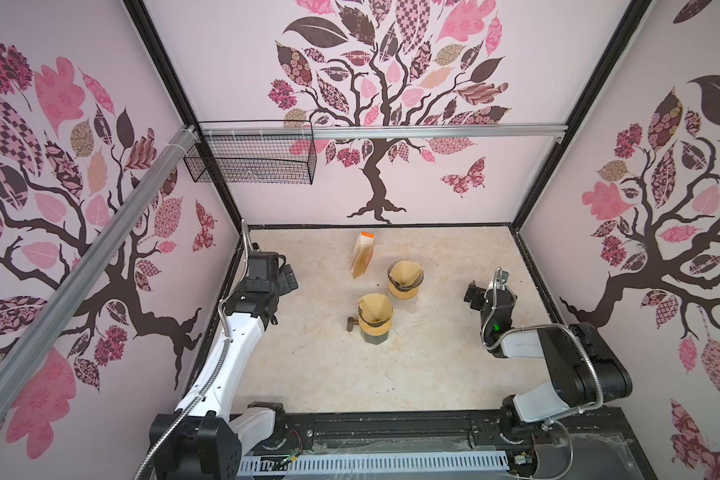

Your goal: Place the coffee filter in the dripper

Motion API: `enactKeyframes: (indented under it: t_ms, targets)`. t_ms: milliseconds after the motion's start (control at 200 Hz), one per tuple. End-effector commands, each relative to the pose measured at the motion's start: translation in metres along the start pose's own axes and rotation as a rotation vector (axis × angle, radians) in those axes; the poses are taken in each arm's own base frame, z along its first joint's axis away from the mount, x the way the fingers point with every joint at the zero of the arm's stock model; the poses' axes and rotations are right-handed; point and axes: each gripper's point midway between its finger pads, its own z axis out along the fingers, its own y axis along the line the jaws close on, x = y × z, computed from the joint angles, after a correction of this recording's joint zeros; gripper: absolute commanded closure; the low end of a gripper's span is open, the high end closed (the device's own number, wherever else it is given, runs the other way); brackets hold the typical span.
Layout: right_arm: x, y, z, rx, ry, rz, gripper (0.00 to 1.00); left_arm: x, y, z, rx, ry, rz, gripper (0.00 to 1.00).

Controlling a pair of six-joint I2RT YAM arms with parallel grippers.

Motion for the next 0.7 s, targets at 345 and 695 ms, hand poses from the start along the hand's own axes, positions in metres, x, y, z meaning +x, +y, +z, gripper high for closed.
enactKeyframes:
  t_ms: [345,695]
  targets:
    - [-0.009,0.002,0.001,-0.008,-0.038,-0.005,0.00,0.017,0.007,0.026,0.001,-0.155,-0.001,0.02]
    - [-0.008,0.003,0.004,-0.006,-0.027,-0.006,0.00,0.041,0.025,0.046,-0.062,-0.316,0.047,0.02]
